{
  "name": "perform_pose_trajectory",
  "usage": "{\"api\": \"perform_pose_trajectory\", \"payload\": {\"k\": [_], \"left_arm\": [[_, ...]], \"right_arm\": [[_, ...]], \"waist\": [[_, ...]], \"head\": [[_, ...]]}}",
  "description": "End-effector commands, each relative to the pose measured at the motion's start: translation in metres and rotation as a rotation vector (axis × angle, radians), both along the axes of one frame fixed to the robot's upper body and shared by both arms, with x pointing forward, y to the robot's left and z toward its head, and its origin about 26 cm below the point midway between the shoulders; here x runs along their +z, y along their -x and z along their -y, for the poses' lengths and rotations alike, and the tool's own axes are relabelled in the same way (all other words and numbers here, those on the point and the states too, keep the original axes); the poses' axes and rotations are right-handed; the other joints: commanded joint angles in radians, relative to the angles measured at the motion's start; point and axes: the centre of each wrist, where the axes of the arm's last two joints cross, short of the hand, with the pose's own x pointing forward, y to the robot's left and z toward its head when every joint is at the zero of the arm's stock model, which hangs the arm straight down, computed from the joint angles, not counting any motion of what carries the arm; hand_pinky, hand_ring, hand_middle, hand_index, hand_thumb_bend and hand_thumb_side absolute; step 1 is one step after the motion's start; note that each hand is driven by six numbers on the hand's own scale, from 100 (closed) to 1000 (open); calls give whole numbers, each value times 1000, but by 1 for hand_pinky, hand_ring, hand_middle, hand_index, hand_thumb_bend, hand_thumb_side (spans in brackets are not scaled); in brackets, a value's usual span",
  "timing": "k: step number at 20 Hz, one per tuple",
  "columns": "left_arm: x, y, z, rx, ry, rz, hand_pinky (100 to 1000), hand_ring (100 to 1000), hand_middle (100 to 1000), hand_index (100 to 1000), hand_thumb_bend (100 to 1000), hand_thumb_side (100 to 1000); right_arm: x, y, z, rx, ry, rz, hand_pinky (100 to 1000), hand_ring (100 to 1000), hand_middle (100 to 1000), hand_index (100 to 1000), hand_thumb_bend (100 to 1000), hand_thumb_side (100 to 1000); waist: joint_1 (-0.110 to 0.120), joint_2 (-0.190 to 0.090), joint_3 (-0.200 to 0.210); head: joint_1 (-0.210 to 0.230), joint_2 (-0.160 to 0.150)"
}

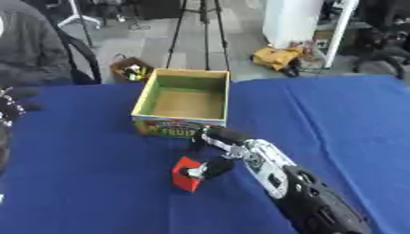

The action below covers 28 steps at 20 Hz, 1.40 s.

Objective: Pick up objects on the table and place them in the box.

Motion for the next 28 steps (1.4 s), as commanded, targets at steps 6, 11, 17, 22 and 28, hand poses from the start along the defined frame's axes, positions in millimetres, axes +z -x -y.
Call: {"api": "perform_pose_trajectory", "payload": {"k": [6, 11, 17, 22, 28], "left_arm": [[7, -1, 1, -7, -2, 21, 639, 741, 776, 864, 541, 969], [7, -1, 1, -9, -3, 21, 638, 741, 776, 864, 541, 968], [8, -1, 2, -11, -2, 23, 638, 742, 776, 865, 540, 969], [8, -1, 3, -14, -2, 23, 638, 742, 777, 864, 539, 970], [7, -1, 3, -16, -1, 21, 637, 742, 777, 864, 537, 971]], "right_arm": [[29, 6, -8, 33, 73, 46, 665, 720, 780, 900, 599, 744], [21, 7, -11, 9, 105, 30, 658, 712, 768, 894, 604, 740], [4, 5, -9, -30, 129, 7, 650, 701, 756, 887, 604, 735], [-4, 3, -8, -52, 138, 5, 644, 688, 742, 879, 596, 727], [-12, 3, -7, -75, 138, 6, 626, 653, 698, 861, 554, 702]], "waist": [[1, -12, -1], [3, -13, 6], [7, -11, 9], [9, -7, 9], [12, -5, 11]], "head": [[3, 0], [2, 1], [2, -1], [1, -2], [0, -2]]}}
